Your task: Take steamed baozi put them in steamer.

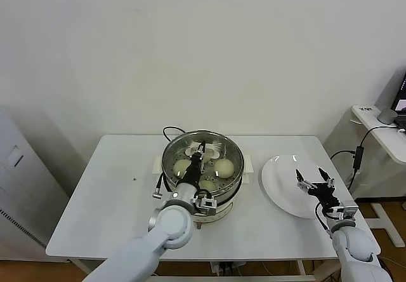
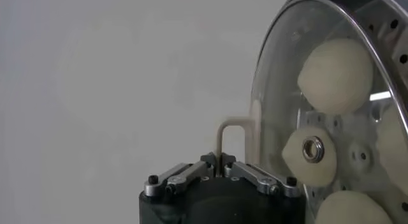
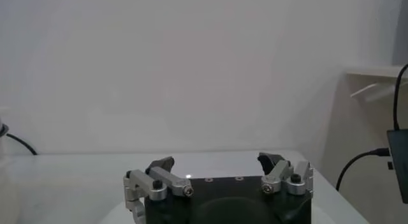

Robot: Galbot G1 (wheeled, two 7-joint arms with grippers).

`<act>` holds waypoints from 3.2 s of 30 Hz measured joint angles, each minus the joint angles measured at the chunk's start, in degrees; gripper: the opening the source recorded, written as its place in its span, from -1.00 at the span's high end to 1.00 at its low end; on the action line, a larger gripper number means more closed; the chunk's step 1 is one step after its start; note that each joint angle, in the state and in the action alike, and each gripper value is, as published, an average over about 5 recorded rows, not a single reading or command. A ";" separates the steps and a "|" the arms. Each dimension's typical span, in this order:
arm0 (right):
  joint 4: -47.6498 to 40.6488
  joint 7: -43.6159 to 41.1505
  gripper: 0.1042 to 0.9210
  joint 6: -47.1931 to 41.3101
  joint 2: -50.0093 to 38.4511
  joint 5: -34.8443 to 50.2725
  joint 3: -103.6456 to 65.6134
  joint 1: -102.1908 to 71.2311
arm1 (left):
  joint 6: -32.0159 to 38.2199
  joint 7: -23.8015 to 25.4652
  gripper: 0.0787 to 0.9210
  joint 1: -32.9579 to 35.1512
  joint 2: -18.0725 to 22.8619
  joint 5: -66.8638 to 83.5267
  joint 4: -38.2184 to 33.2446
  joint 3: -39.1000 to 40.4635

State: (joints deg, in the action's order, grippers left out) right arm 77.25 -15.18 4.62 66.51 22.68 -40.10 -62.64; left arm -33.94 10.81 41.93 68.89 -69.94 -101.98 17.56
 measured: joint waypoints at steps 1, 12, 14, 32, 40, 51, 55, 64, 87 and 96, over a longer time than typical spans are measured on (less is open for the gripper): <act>-0.02 -0.03 -0.76 0.03 0.01 -0.05 -0.01 -0.01 | -0.01 -0.05 0.93 0.04 0.01 0.06 0.07 0.00; -0.12 -0.29 -0.76 0.24 0.01 -0.39 -0.32 -0.18 | -0.30 -1.14 0.93 0.77 0.28 0.79 0.87 0.03; -0.12 -0.33 -0.76 0.26 0.04 -0.42 -0.35 -0.20 | -0.60 -1.45 0.93 0.94 0.36 0.99 0.88 0.03; -0.60 -0.93 -0.76 0.53 0.30 -0.47 -0.55 0.25 | -0.50 0.02 -0.09 5.72 -3.86 13.55 -10.12 -3.78; -0.24 -0.97 -0.76 -0.07 0.74 0.15 -0.46 0.70 | 7.99 4.04 -0.64 7.52 -9.62 36.40 -17.70 -12.09; 3.17 0.70 -0.76 -1.58 0.44 1.74 -2.04 -1.97 | 10.73 -5.78 -0.77 11.12 -8.98 75.56 -17.95 -32.06; 4.89 1.53 -0.76 -2.52 0.30 2.18 -2.44 -3.15 | 12.13 -8.01 -0.77 13.37 -9.42 83.50 -14.30 -38.03; 7.72 2.62 -0.76 -4.15 0.88 2.32 -2.73 -5.07 | 16.73 -9.79 -0.77 17.36 -10.53 91.89 -3.78 -44.94; 9.79 4.11 -0.76 -6.08 0.73 1.30 -2.80 -6.15 | 18.46 -11.34 -0.77 21.08 -9.36 98.65 4.75 -48.88; 9.84 4.61 -0.76 -6.40 0.71 1.47 -2.88 -6.52 | 18.51 -11.46 -0.77 21.87 -9.03 99.14 5.40 -49.42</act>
State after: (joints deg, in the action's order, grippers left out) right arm 87.09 -10.57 -1.78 67.22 24.15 -42.98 -69.17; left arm -15.43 -0.66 63.80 59.85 29.20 -96.58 -31.86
